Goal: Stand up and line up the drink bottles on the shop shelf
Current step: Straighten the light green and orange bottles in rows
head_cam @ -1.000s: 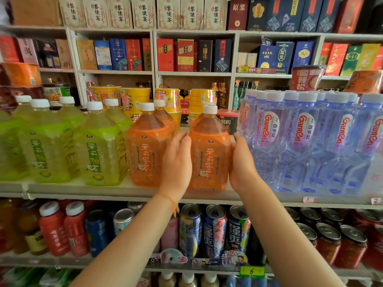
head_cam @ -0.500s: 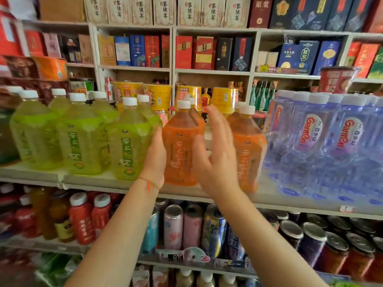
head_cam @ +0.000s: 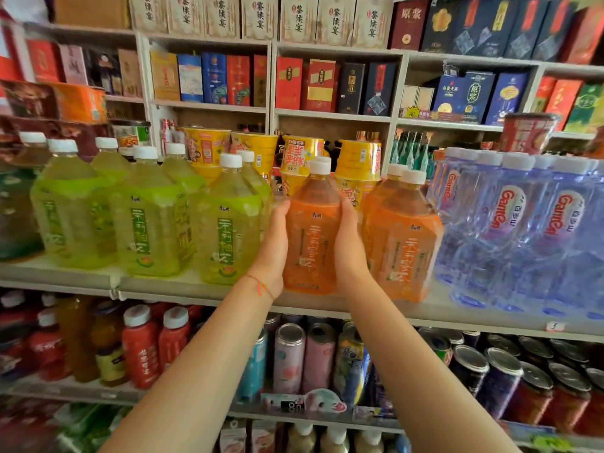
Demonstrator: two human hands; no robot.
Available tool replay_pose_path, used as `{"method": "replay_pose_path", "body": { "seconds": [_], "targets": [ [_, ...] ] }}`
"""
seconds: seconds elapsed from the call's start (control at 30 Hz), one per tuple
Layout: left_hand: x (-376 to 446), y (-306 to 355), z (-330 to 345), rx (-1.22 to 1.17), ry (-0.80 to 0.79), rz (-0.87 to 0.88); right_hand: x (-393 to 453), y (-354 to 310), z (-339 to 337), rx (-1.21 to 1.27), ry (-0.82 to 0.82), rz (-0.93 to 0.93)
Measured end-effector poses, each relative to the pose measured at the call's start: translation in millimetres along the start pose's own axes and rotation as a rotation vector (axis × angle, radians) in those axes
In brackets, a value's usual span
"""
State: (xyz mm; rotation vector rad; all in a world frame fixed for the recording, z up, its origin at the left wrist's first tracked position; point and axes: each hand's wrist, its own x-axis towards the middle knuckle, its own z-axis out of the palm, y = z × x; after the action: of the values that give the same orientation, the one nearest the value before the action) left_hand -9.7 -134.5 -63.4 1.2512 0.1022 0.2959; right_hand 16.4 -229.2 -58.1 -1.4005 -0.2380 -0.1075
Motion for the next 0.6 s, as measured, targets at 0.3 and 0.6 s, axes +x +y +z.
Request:
{"method": "replay_pose_path", "body": {
  "seconds": [0.3,0.6],
  "targets": [
    [-5.1,-7.9,1.0,0.007,-0.082,0.057,-24.9,-4.3,-11.3,-0.128,0.053,0.01],
    [15.8,-3.0,1.7,-0.001,-0.077,0.072,-7.9,-35.6,-99.6,-0.295,0.472,-0.684]
  ]
}}
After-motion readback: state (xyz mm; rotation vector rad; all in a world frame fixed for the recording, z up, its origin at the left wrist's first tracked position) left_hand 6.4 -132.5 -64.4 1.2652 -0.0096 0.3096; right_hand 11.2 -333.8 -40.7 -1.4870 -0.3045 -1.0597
